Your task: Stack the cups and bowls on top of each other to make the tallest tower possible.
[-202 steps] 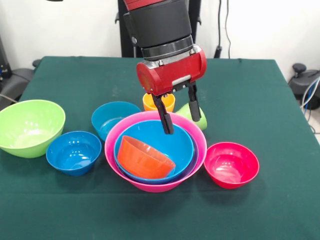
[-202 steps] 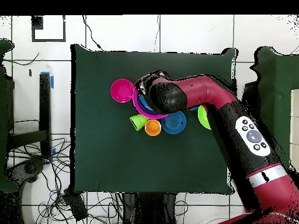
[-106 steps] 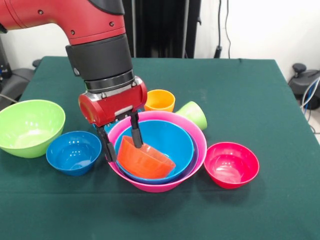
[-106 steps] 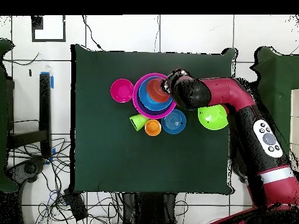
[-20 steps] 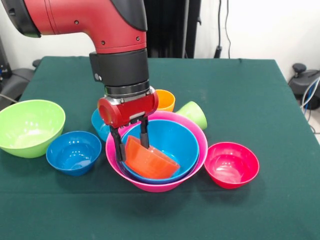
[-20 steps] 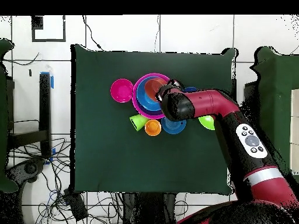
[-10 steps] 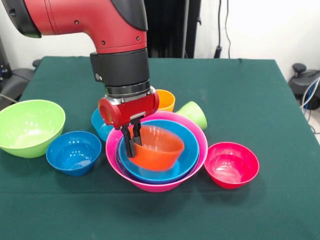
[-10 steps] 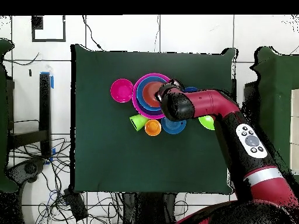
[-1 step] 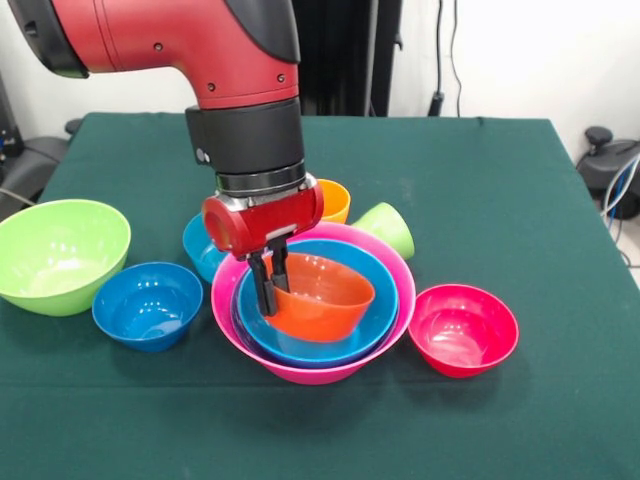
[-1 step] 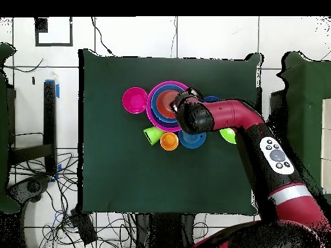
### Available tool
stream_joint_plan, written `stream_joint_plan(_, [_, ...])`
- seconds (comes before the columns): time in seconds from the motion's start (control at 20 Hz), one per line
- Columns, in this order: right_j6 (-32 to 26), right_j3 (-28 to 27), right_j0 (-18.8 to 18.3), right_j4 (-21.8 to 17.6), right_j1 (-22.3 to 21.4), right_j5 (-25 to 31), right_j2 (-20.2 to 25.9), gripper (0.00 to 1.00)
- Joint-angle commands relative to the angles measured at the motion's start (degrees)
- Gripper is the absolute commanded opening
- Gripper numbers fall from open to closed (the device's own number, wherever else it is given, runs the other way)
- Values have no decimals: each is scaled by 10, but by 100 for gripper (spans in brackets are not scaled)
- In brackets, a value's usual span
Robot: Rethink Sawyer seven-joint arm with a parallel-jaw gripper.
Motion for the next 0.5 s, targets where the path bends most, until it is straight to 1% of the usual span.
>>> stream_joint_plan(0.05, [103,18,25,14,36,-17,-46,0])
stream_joint_plan(0.15, [110,22,26,22,42,-20,-54,0])
stream_joint_plan(0.3, [132,28,35,20,49,-49,-71,0])
stream_joint_plan(0.5, [166,42,51,28,55,-88,-96,0])
